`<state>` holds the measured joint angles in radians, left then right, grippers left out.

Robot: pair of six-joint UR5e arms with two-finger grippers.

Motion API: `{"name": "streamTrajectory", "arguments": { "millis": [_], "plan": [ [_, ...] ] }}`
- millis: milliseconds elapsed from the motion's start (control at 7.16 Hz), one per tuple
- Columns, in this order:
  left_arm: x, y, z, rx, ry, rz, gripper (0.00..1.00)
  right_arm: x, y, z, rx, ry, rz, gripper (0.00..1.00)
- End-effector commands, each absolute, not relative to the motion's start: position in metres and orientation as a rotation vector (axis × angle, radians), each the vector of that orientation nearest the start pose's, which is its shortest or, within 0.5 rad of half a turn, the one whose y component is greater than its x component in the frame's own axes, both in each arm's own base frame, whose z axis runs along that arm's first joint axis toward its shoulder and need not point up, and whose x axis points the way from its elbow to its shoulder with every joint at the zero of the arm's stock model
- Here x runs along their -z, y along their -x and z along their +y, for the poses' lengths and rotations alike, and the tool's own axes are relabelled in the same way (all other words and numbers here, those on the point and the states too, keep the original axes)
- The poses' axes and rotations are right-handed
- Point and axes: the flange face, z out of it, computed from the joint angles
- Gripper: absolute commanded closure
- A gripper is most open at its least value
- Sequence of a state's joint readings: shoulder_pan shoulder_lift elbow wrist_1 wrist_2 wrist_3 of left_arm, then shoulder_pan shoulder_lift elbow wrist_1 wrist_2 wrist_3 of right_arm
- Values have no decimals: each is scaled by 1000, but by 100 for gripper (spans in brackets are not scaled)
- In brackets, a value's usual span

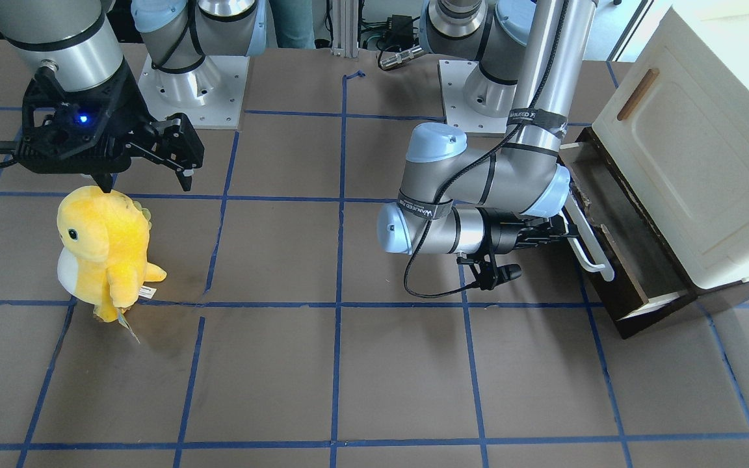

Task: Pull drawer sideways
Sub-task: 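Keep pulling the drawer outward with the left gripper along its track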

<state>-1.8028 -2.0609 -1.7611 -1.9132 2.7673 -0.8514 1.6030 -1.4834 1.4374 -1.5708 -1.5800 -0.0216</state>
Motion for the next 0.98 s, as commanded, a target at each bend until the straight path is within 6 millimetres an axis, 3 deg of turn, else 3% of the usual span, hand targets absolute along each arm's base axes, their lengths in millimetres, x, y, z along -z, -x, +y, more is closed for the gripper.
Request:
{"name": "streamTrajectory", "arguments": {
  "millis": [0,838],
  "plan": [
    [-186,164,-501,-209,-105,1764,88,-509,-149,-529,73,84,3149,0],
    [-185,178,-498,-184,-131,1759,87,-509,-149,-529,73,84,3149,0]
  ]
}}
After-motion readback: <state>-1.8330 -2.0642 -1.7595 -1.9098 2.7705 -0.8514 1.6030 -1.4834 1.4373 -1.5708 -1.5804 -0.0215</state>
